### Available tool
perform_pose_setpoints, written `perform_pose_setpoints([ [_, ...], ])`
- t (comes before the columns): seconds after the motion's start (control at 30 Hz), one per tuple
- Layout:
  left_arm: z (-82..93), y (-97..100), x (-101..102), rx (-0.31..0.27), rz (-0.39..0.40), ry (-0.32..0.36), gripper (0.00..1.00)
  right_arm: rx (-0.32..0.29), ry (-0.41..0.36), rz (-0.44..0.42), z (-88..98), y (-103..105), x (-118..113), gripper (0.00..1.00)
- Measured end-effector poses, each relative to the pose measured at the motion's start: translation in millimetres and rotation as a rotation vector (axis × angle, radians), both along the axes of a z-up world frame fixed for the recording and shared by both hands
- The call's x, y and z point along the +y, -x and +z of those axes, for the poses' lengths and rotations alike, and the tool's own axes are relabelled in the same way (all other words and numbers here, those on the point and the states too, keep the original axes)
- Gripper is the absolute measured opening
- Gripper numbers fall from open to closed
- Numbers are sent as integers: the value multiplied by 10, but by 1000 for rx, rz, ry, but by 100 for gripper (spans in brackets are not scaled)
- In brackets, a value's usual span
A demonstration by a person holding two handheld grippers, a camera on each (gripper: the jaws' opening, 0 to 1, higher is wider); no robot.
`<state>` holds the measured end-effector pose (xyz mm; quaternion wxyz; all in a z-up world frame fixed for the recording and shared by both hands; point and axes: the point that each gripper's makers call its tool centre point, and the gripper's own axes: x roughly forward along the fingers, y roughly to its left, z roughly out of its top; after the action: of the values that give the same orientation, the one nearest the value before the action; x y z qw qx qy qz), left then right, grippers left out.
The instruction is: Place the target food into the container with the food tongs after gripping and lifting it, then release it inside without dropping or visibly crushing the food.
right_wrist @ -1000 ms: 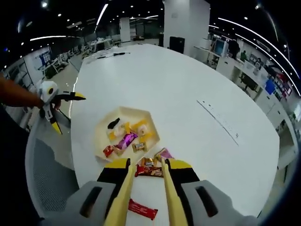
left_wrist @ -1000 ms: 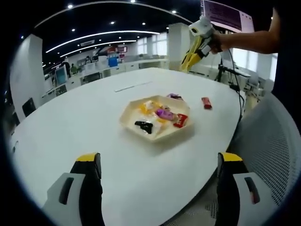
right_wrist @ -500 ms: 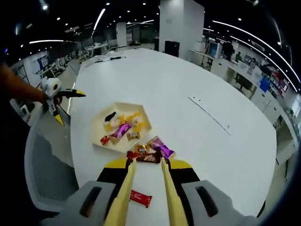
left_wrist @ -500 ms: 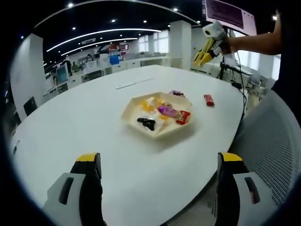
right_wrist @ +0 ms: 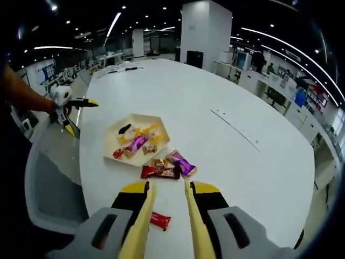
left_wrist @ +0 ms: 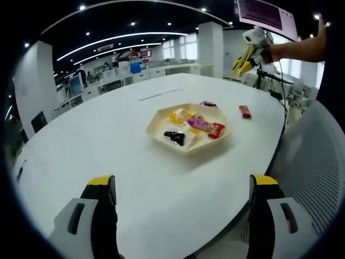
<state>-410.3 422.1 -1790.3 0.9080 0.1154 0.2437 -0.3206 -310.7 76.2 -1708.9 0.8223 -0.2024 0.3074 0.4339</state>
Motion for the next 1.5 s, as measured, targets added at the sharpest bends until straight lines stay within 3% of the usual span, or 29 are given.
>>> perform_pose_setpoints([
  [0.2,-5,-40,53,-23,13,-19,99,-19,19,2,26,75,12,29],
  [0.27,34,-45,61,-35,17,-13,99,-4,5,-39,44,111,-53,29],
  [0.47,94,-18,-30,-34,-10,31,99,-25,53,-13,-6,241,-210,29],
  [0.53,123,-19,-52,-41,-13,40,99,0,34,-16,-30,274,-228,29],
  [0.6,74,-22,-25,-14,-7,42,99,-6,30,11,-64,312,-216,29],
  [0.73,42,-14,-17,-8,-9,27,99,-3,88,104,-212,387,-217,29],
  [0.87,37,-41,-8,-10,-2,25,99,9,84,205,-347,443,-133,29],
  [0.93,29,-22,-10,-2,-1,19,99,-15,119,253,-437,436,-136,29],
  [1.3,45,-46,-9,-1,26,27,99,38,144,423,-841,450,-49,28],
  [1.5,12,-47,7,12,34,16,99,49,226,531,-1062,440,-75,28],
])
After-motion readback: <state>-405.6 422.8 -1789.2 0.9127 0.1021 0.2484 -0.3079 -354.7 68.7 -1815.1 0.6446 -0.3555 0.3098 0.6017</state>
